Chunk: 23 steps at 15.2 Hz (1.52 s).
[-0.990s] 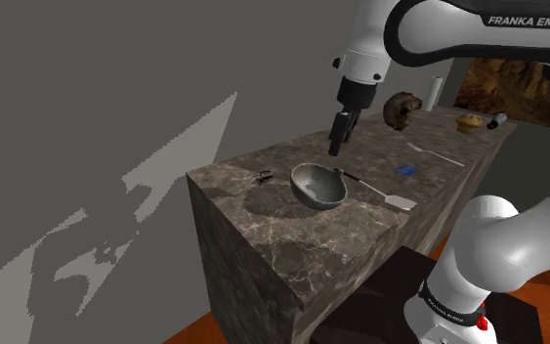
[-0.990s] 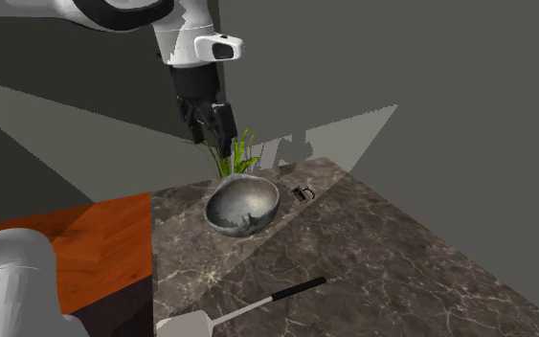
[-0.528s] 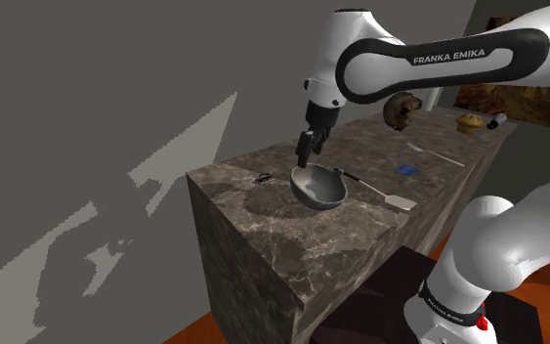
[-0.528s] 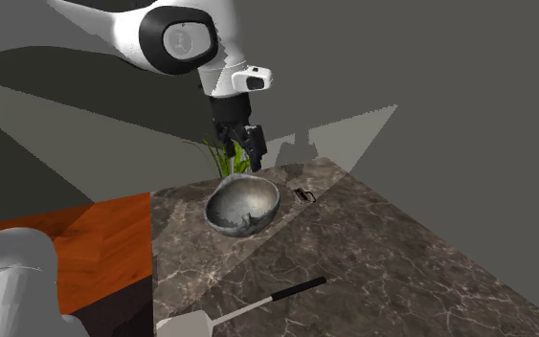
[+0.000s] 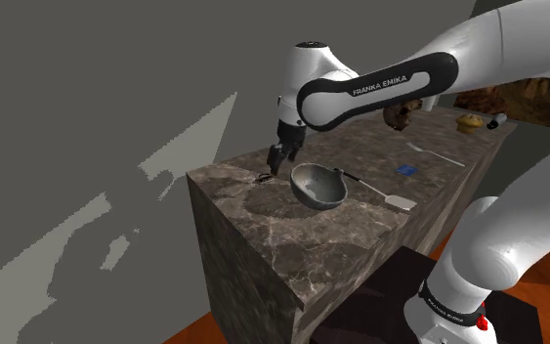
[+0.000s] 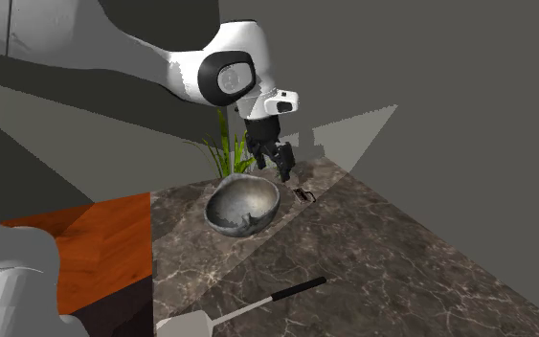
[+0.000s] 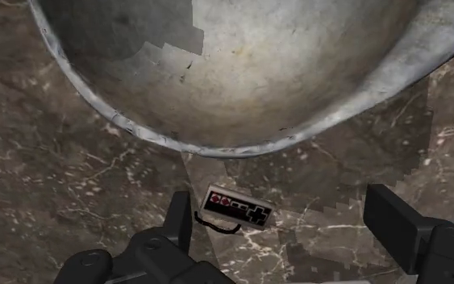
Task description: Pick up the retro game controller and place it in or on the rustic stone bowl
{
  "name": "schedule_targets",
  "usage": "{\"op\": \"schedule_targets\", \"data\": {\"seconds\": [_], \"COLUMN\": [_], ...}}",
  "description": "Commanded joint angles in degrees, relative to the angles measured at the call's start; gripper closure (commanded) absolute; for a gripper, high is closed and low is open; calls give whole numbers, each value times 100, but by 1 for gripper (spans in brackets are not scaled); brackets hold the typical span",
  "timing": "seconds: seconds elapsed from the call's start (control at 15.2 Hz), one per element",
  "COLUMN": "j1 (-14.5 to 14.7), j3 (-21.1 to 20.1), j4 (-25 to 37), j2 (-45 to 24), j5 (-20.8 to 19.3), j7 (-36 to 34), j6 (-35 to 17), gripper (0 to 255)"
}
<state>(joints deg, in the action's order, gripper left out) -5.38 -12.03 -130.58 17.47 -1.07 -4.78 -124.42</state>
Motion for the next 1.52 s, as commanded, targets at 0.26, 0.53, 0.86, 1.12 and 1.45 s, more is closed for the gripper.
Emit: {"op": "schedule_targets", "data": {"seconds": [0.26, 0.53, 0.86, 1.12, 1.45], "j1": [-175, -193, -210, -210, -210], "j3": [-134, -133, -129, -129, -129], "j4": [505, 411, 343, 344, 344], "j2": [-1106, -1304, -1495, -1496, -1496], "j5": [-536, -624, -715, -715, -715], "j7": [-504, -564, -626, -626, -626], "j6": [-708, -992, -1242, -1242, -1242], "gripper": [0, 0, 0, 0, 255]}}
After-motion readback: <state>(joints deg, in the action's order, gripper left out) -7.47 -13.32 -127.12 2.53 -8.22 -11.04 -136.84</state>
